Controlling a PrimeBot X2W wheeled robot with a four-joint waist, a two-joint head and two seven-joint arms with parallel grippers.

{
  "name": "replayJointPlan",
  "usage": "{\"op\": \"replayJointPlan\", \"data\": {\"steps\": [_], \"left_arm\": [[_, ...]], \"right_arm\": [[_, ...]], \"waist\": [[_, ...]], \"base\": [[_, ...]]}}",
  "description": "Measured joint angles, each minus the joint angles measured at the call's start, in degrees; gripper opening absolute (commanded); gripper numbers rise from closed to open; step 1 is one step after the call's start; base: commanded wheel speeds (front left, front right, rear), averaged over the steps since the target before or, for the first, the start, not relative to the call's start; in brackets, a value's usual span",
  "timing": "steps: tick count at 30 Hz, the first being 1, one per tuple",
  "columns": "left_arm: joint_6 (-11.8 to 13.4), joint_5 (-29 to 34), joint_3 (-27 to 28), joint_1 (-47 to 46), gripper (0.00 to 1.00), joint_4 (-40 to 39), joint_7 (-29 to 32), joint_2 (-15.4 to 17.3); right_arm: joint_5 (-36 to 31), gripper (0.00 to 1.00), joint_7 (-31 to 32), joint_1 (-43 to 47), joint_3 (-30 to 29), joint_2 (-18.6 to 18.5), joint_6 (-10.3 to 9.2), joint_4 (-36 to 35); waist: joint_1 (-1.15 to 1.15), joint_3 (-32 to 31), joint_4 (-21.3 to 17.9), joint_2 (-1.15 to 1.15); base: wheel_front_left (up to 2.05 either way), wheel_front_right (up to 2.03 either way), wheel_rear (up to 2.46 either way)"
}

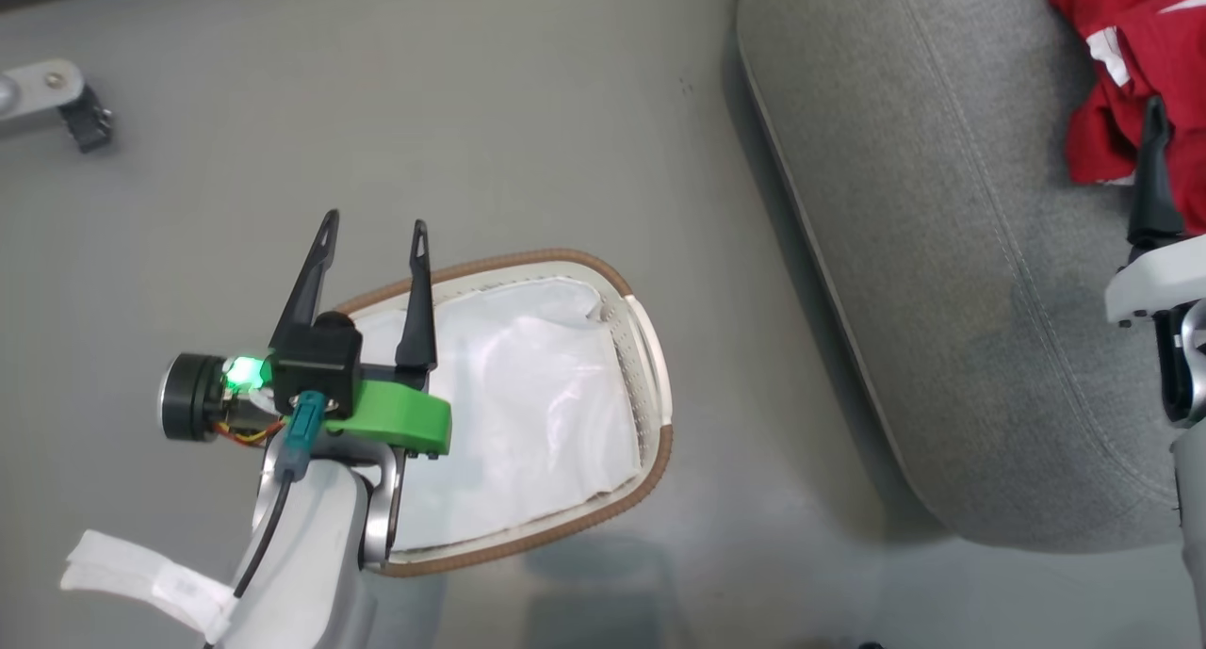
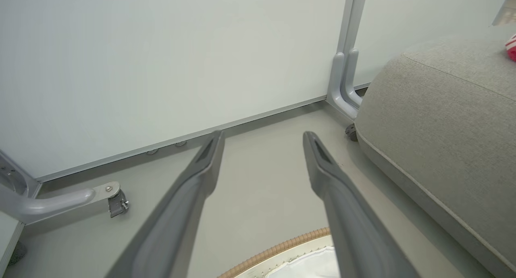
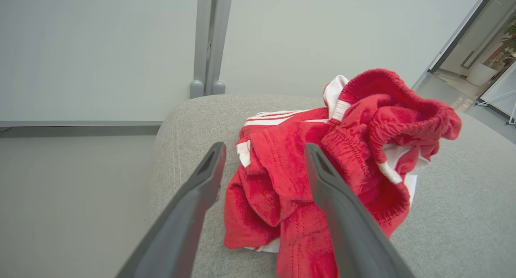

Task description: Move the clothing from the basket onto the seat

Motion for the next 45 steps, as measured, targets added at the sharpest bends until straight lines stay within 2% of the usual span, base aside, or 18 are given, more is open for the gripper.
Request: {"op": "replayJointPlan", "data": {"steps": [14,24,31,45], "left_arm": [[-0.5,-0.2,5.9,6.4,1.00,2.4,0.0,-1.8],[-1.5,-0.2,9.2,12.1,1.00,2.4,0.0,-2.6],[-1.7,-0.1,11.2,15.1,1.00,1.1,0.0,-2.8],[-4.4,-1.1,14.5,21.1,1.00,-0.3,0.0,-3.0]], "right_arm": [[1.4,1.00,0.0,4.0,6.7,1.3,0.00,2.0],[2.3,1.00,0.0,8.5,8.5,5.3,0.00,2.3],[2.9,1.00,0.0,11.3,10.5,7.6,0.00,1.6],[4.0,1.00,0.0,15.8,13.9,9.2,0.00,0.1]], "waist": [[0.00,-8.3,5.8,0.00],[0.00,-13.7,8.7,0.00],[0.00,-16.9,9.3,0.00],[0.00,-21.8,8.6,0.00]], "base": [[0.00,0.00,0.00],[0.00,0.00,0.00],[0.00,0.00,0.00],[0.00,0.00,0.00]]}}
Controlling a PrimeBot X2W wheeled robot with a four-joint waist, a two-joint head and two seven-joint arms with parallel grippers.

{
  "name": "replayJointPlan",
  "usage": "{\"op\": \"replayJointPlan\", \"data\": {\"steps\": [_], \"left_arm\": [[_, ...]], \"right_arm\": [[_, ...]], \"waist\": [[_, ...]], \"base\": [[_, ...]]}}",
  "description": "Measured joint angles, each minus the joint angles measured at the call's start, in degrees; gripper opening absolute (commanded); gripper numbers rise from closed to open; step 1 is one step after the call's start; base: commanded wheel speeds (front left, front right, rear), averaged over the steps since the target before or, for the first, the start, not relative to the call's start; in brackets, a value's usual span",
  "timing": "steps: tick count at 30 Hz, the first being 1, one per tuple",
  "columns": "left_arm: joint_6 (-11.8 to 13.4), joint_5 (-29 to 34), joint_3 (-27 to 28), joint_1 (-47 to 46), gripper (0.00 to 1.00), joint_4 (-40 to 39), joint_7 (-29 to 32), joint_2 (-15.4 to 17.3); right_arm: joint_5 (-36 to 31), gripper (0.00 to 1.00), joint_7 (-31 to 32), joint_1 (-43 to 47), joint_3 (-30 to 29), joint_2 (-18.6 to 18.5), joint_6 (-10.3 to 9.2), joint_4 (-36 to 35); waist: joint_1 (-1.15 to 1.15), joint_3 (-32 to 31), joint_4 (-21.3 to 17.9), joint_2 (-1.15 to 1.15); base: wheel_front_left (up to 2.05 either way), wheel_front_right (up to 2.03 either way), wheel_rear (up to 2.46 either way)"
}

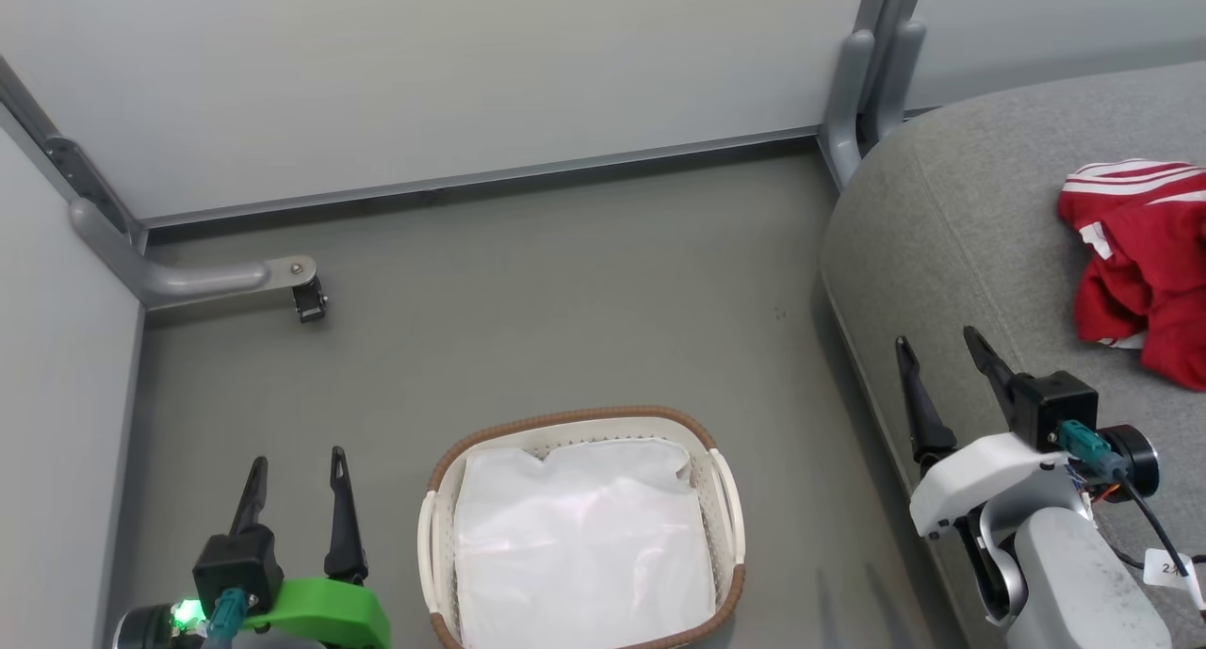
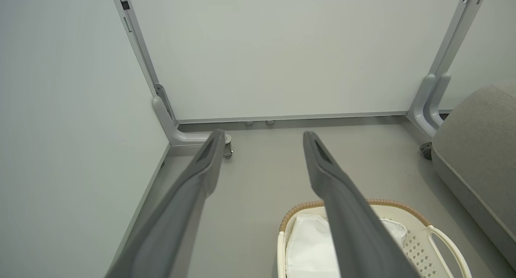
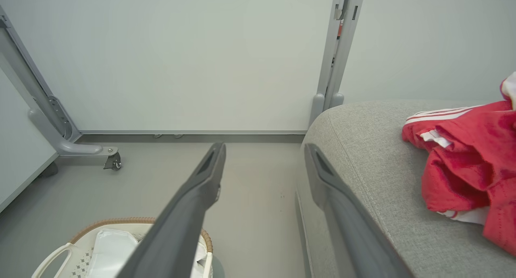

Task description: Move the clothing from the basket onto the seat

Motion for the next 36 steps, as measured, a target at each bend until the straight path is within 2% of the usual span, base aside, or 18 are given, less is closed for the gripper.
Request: {"op": "replayJointPlan", "data": {"steps": [11,12,18,36], "left_arm": [[-1.5,-3.4,0.2,2.1,1.00,-0.6,0.0,0.0],[-1.6,-3.5,0.2,2.1,0.00,-0.5,0.0,0.0],[-1.6,-4.9,0.3,2.3,0.00,2.0,0.8,-0.3],[-3.1,-23.6,2.1,2.0,0.00,0.9,5.5,-0.3]], "right_arm": [[0.5,1.00,0.0,2.5,1.7,0.5,0.00,-1.6],[0.5,0.00,0.0,2.5,1.7,0.6,0.00,-1.4],[1.8,0.00,1.0,4.5,1.5,1.6,0.00,0.8],[21.0,0.00,5.5,5.8,-0.7,1.8,0.00,-2.4]], "waist": [[0.00,-1.6,0.3,0.00],[0.00,-1.6,0.3,0.00],[0.00,-1.6,0.3,0.00],[0.00,-1.9,0.7,0.00]], "base": [[0.00,0.00,0.00],[0.00,0.00,0.00],[0.00,0.00,0.00],[0.00,0.00,0.00]]}}
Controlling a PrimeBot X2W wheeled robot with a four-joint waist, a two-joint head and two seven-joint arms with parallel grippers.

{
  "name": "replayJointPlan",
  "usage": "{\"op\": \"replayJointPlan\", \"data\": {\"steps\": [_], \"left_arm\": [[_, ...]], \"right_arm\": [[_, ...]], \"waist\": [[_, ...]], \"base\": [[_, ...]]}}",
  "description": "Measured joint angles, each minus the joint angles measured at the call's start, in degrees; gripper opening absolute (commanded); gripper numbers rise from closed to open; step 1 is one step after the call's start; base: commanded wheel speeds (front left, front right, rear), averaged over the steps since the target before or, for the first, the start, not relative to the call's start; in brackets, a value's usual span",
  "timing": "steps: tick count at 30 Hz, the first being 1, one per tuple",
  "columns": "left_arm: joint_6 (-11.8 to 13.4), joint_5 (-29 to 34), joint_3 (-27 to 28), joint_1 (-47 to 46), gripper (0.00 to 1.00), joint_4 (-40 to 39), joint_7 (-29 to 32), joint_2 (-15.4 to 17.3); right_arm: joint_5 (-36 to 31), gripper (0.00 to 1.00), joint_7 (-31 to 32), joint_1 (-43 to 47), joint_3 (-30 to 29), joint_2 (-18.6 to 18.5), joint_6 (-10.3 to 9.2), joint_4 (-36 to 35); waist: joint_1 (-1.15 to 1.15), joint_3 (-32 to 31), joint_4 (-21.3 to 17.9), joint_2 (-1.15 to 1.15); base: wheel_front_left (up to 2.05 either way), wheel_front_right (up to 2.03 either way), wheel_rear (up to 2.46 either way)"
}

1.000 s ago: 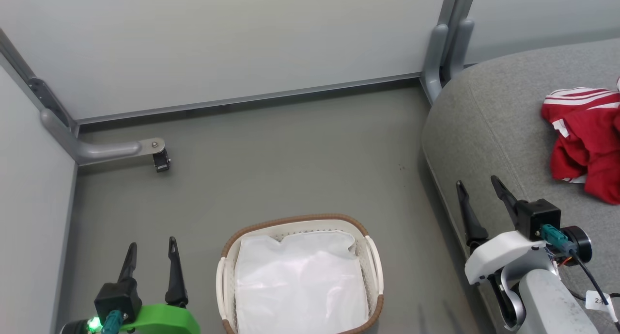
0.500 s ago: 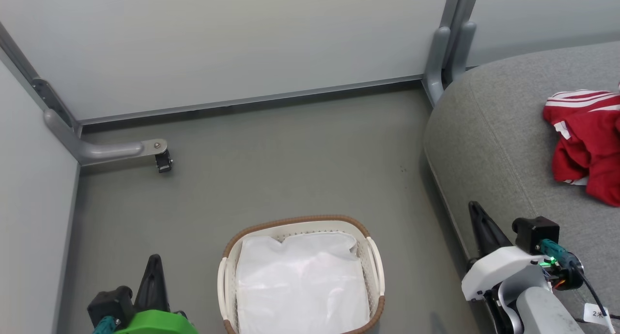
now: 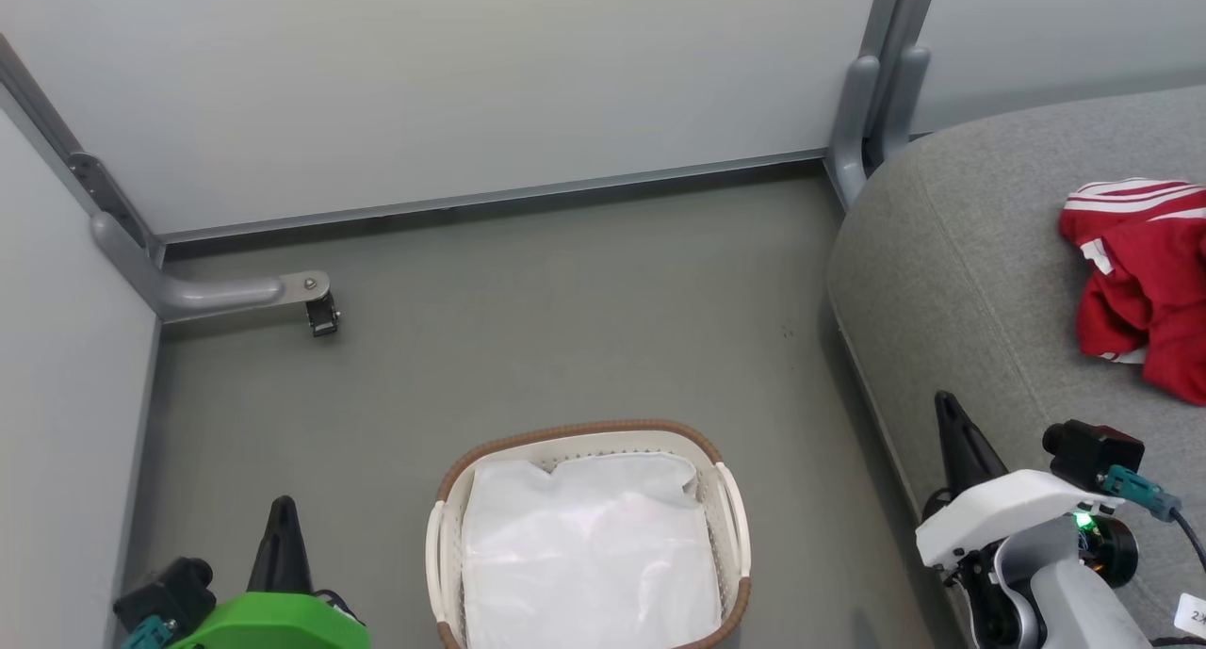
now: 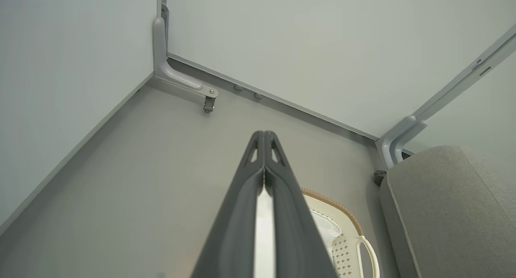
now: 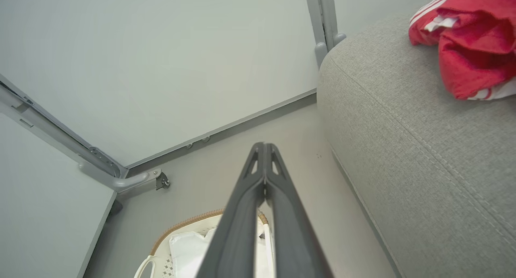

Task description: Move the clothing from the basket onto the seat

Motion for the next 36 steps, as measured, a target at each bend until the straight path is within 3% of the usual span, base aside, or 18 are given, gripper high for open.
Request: {"op": "replayJointPlan", "data": {"steps": [36], "left_arm": [[-2.5,-28.4,3.0,-2.6,0.00,-2.0,7.4,0.0]], "right_arm": [[29.0,0.00,7.3,2.2,-3.8,0.7,-0.01,-5.1]], "waist": [[0.00,-0.7,0.8,0.00]], "base": [[0.00,0.00,0.00]]}}
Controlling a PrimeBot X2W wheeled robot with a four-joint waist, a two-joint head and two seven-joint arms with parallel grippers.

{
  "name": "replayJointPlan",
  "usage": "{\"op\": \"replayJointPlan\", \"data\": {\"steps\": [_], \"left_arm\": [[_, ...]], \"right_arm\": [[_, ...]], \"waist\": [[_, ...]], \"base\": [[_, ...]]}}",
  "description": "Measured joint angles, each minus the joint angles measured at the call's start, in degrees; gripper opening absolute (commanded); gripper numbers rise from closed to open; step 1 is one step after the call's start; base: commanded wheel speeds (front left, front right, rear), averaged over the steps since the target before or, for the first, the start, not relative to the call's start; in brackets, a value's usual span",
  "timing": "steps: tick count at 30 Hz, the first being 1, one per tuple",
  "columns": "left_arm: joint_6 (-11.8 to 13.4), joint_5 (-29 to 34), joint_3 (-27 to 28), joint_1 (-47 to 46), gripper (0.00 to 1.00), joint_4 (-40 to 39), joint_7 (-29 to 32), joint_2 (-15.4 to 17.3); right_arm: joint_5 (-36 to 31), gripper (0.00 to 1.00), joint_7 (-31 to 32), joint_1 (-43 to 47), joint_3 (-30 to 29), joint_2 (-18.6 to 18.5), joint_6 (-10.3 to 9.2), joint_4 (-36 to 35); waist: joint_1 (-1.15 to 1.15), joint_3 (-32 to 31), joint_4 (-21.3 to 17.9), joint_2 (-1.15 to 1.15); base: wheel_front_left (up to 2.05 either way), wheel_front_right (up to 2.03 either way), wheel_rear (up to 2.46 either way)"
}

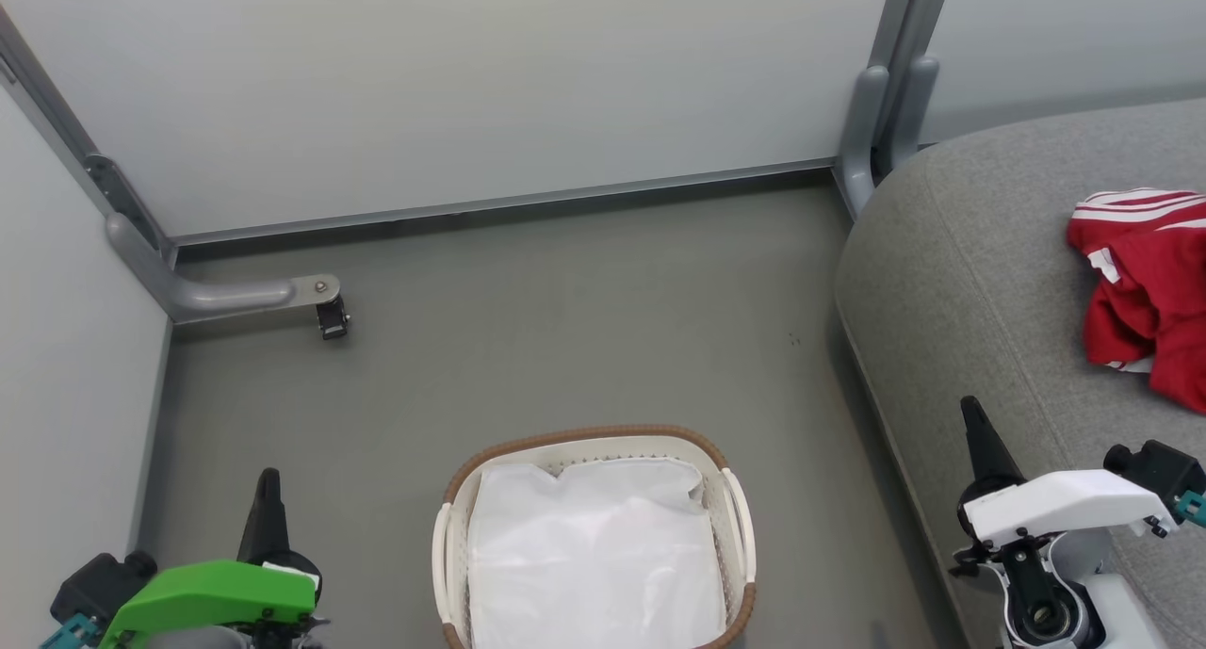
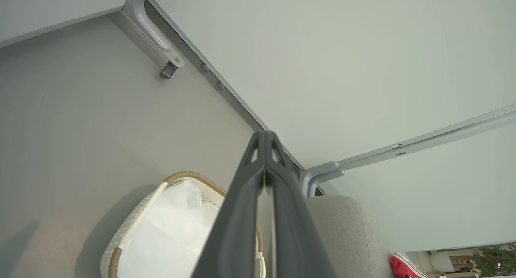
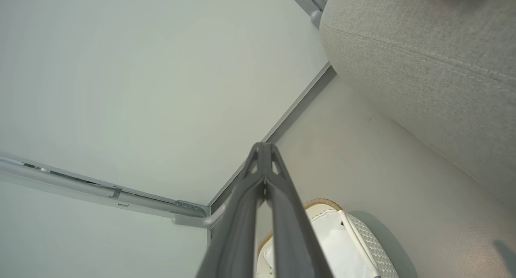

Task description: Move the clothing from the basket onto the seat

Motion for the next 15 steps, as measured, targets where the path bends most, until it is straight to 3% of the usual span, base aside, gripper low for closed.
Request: {"op": "replayJointPlan", "data": {"steps": [15], "left_arm": [[-0.6,-9.0,0.8,-1.0,0.00,-0.8,2.2,0.0]], "right_arm": [[9.1,0.00,2.3,0.3,-1.2,0.2,0.00,-1.6]], "waist": [[0.00,-0.3,0.3,0.00]], "base": [[0.00,0.00,0.00]]}}
